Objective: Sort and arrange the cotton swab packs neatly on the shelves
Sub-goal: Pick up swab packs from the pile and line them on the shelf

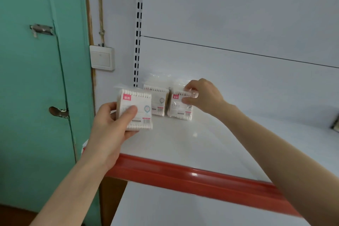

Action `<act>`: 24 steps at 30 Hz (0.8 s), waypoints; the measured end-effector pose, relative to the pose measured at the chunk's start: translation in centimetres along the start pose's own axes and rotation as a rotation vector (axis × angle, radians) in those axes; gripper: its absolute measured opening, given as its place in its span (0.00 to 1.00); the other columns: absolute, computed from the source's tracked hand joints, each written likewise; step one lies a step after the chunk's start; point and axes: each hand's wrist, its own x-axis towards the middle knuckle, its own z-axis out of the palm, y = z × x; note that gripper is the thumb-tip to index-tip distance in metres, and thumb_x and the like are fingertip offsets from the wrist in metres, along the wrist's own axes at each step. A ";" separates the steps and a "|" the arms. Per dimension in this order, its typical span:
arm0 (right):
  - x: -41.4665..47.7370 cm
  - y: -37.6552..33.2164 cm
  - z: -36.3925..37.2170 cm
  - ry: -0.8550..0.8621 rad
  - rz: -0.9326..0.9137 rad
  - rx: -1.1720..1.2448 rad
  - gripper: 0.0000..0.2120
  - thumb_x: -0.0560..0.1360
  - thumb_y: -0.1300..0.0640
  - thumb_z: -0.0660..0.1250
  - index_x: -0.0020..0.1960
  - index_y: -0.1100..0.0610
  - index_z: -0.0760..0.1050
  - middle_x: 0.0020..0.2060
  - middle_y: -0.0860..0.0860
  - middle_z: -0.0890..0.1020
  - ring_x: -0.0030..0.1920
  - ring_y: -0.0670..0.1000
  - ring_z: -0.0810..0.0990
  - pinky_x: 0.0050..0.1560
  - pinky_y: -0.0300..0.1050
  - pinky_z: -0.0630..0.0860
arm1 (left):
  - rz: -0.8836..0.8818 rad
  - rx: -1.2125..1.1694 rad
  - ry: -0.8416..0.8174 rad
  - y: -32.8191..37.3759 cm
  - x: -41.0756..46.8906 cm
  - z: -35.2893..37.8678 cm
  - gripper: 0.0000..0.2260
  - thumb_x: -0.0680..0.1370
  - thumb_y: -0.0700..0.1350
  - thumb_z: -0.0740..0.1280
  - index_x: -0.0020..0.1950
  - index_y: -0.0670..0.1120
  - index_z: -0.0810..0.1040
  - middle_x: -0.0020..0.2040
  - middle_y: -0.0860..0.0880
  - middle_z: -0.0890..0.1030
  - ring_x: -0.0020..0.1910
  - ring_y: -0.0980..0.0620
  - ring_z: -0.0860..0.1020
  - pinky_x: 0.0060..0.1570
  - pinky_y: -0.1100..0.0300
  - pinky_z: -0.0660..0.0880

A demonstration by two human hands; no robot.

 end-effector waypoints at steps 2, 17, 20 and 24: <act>0.0 0.2 -0.1 -0.015 0.019 -0.009 0.21 0.70 0.50 0.71 0.61 0.54 0.73 0.55 0.53 0.74 0.58 0.53 0.72 0.52 0.44 0.68 | 0.009 0.011 -0.012 0.1 0.0 0.2 0.11 0.76 0.39 0.66 0.57 0.44 0.72 0.49 0.45 0.81 0.47 0.50 0.81 0.44 0.56 0.78; -6.0 -2.9 -6.4 -0.064 -0.041 0.746 0.07 0.71 0.60 0.71 0.46 0.51 0.77 0.40 0.49 0.80 0.37 0.45 0.80 0.38 0.35 0.78 | 0.094 0.089 -0.278 -0.3 0.1 5.3 0.04 0.76 0.40 0.66 0.50 0.48 0.75 0.40 0.52 0.84 0.42 0.53 0.83 0.40 0.62 0.78; -6.1 -1.9 -6.0 -0.003 0.021 0.743 0.06 0.70 0.62 0.72 0.42 0.53 0.78 0.36 0.48 0.79 0.34 0.46 0.79 0.40 0.35 0.79 | 0.205 0.483 -0.298 -0.5 -0.4 5.3 0.11 0.77 0.48 0.65 0.58 0.48 0.74 0.55 0.51 0.81 0.52 0.52 0.79 0.49 0.58 0.75; -4.9 -1.4 -4.6 0.108 0.073 0.678 0.05 0.71 0.61 0.72 0.42 0.53 0.77 0.38 0.47 0.79 0.38 0.50 0.80 0.45 0.40 0.80 | 0.469 1.224 -0.240 -1.0 -2.1 3.0 0.22 0.78 0.58 0.58 0.67 0.49 0.71 0.63 0.53 0.75 0.61 0.53 0.73 0.58 0.60 0.68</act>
